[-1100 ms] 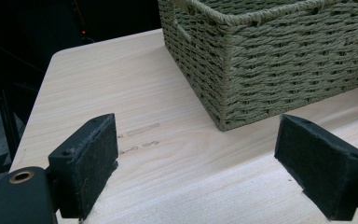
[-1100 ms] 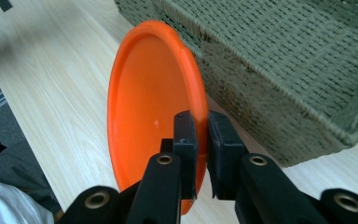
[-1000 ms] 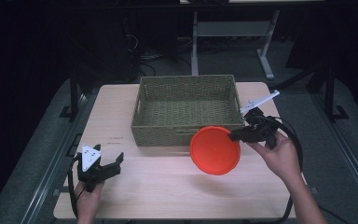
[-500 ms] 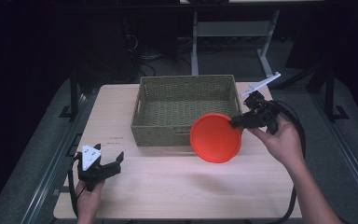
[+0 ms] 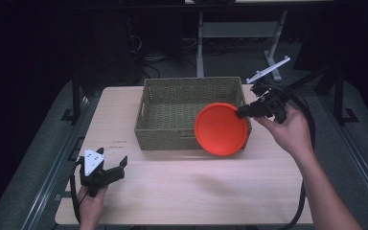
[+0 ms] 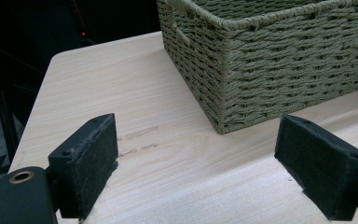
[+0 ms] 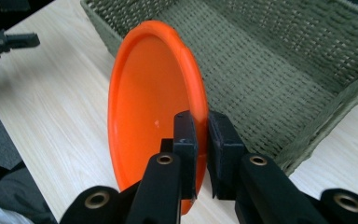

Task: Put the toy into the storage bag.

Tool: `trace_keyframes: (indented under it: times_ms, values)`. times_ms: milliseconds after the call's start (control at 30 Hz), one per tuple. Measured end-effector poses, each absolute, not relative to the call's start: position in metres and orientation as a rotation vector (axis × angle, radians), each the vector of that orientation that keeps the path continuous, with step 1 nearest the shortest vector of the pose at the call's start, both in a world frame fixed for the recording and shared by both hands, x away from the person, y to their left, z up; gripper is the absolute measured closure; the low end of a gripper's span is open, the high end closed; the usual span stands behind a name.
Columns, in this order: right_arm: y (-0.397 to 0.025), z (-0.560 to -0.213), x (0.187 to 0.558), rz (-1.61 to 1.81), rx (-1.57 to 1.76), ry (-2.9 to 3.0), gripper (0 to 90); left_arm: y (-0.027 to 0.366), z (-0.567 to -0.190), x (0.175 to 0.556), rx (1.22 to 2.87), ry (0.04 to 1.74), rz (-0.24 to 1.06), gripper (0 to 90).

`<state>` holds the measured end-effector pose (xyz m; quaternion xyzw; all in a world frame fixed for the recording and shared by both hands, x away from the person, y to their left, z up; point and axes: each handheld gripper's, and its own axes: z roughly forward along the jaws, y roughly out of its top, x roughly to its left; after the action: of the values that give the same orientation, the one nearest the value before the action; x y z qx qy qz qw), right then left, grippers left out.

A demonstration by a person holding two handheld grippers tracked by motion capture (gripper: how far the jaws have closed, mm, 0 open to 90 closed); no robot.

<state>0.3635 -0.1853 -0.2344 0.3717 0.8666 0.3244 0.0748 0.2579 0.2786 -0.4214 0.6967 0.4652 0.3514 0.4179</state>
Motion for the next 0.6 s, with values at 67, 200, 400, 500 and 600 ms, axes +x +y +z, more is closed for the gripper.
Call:
trace_keyframes:
  times_ms: [67,200,400,500,600]
  values:
    - [-0.185,-0.229,0.367,0.976,1.122,2.590,82.3,0.279,-0.421,0.257,1.747,1.172,0.882,12.8]
    - [-0.186,-0.226,0.372,0.988,1.133,2.590,82.3,0.279,-0.420,0.256,1.742,1.162,0.886,12.8]
    - [-0.183,-0.224,0.381,0.969,1.157,2.584,82.3,0.278,-0.420,0.256,1.752,1.157,0.887,12.7]
    - [-0.181,-0.222,0.387,0.979,1.165,2.579,82.3,0.278,-0.420,0.256,1.750,1.158,0.886,12.8]
    - [-0.178,-0.221,0.394,0.970,1.179,2.575,82.3,0.277,-0.421,0.257,1.749,1.158,0.885,12.8]
